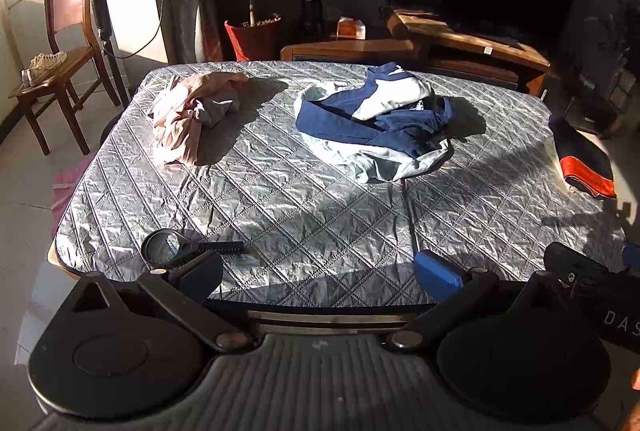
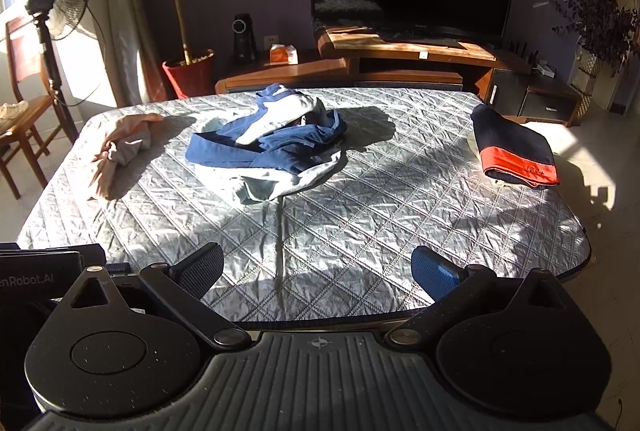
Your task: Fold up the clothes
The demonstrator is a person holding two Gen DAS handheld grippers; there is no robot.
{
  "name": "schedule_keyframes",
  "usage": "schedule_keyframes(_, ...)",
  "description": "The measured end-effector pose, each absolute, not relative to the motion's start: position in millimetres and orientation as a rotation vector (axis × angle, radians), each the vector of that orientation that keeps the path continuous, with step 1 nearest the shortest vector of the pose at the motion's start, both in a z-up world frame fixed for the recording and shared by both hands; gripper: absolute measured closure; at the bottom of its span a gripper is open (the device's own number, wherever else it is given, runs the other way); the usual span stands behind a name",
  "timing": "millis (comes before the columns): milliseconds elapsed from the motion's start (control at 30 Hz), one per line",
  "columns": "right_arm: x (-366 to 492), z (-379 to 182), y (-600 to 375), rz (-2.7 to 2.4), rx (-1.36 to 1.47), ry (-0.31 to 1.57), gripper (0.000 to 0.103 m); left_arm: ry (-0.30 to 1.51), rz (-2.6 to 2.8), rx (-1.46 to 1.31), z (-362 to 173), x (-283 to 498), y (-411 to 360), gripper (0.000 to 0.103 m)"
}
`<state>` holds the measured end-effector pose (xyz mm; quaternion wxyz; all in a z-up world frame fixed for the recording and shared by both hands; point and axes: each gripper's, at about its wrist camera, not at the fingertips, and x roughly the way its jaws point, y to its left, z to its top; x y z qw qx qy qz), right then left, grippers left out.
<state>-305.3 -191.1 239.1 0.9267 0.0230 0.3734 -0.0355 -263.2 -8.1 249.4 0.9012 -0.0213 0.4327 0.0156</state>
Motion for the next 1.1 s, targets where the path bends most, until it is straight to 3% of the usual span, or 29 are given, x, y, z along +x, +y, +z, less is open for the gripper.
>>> schedule_keyframes(1100,-301.6,229.7,-190.3,-0.065,0.045,0.791,0.002,0.917,0.022,-0.046,241.1,-261.4,-11.0,0.001)
